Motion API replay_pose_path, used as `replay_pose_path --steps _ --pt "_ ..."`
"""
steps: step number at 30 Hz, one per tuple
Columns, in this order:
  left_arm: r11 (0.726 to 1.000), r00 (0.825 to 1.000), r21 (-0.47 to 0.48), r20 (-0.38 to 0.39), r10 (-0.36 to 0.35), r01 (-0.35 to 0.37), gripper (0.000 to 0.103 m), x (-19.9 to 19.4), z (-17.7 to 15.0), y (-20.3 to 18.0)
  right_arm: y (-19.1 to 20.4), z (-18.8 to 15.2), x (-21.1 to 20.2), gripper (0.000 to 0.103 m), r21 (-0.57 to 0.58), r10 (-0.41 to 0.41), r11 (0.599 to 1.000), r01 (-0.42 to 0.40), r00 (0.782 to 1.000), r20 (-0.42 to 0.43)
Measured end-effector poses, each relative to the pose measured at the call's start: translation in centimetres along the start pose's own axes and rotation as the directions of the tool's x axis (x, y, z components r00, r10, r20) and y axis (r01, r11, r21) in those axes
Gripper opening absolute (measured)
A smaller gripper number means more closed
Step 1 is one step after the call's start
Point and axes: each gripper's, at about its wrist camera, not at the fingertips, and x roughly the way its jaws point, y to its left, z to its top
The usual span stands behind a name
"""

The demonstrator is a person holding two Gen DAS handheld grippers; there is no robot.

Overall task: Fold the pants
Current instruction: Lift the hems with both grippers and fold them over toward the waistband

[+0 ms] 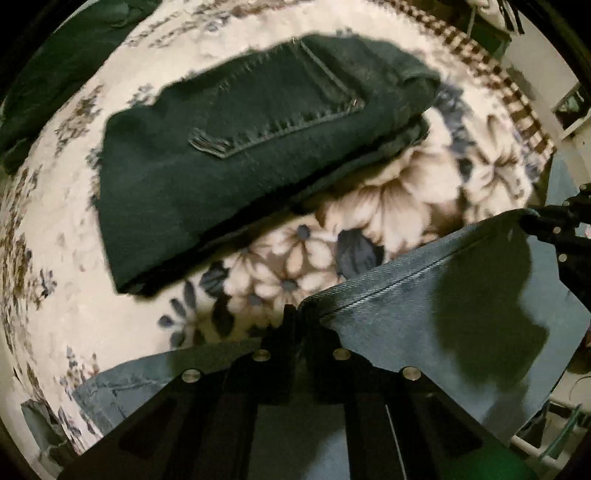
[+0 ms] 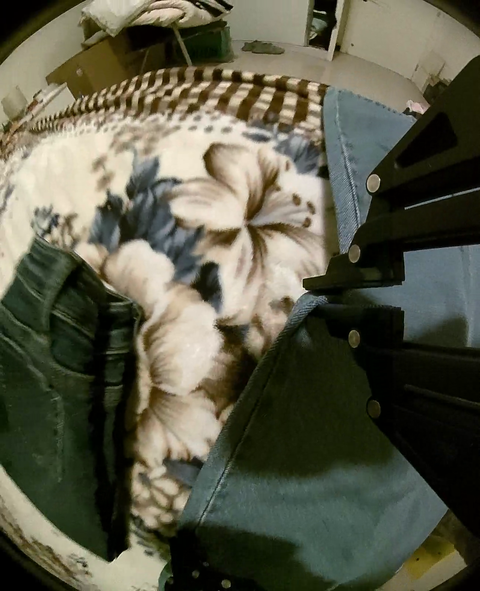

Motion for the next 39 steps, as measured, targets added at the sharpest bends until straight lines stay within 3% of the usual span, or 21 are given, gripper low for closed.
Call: replay_pose_path --steps 5,8,14,18,26,31,35,38,39 --pt "0.998 0.997 -0.064 0.073 -0.003 0.007 0.002 -3.6 -2.4 -0.8 0.2 -1.9 -3.3 0.006 0.011 -0.005 1.000 0.005 0.997 0.072" --pt "0.991 0.994 -0.131 0.106 -0.019 0.033 0.002 -6.2 -5.0 -1.9 2.7 -3.7 -6.2 0.005 0.023 0.010 1.000 -0.013 0.995 0.104" --pt "0.966 0.990 -0.246 0.128 -0.052 0.082 0.002 -10.6 -12.1 -4.5 4.6 -10.7 -9.9 0.005 0.034 0.070 0.997 -0.076 0.986 0.152" --pt "0.952 0.994 -0.293 0.095 -0.059 0.085 0.002 -11.8 -17.2 -7.2 6.2 -16.9 -10.6 0.005 0.009 0.105 0.994 -0.107 0.984 0.141" --pt "0.915 0.995 -0.400 -0.062 -0.080 0.049 0.002 -6.4 -25.0 -11.1 10.9 -26.5 -5.1 0.005 -0.080 0.109 0.991 -0.106 0.993 0.042" --pt "0.901 0.987 -0.432 -0.126 -0.100 0.037 0.002 -2.0 -28.3 -12.3 12.2 -28.4 -1.1 0.005 -0.087 0.117 0.989 -0.119 0.993 -0.031" --pt "0.912 0.979 -0.410 -0.175 -0.099 0.019 0.007 0.7 -29.3 -13.1 12.8 -29.1 0.9 0.006 -0.089 0.113 0.989 -0.120 0.991 -0.078" --pt "0.913 0.970 -0.409 -0.224 -0.093 -0.007 0.007 0.4 -29.0 -13.5 12.0 -29.1 0.6 0.019 -0.041 0.168 0.984 -0.173 0.980 -0.104" --pt "0.911 0.973 -0.412 -0.218 -0.077 -0.020 0.007 -0.3 -28.8 -13.6 11.7 -29.0 0.2 0.044 -0.024 0.176 0.984 -0.179 0.979 -0.104"
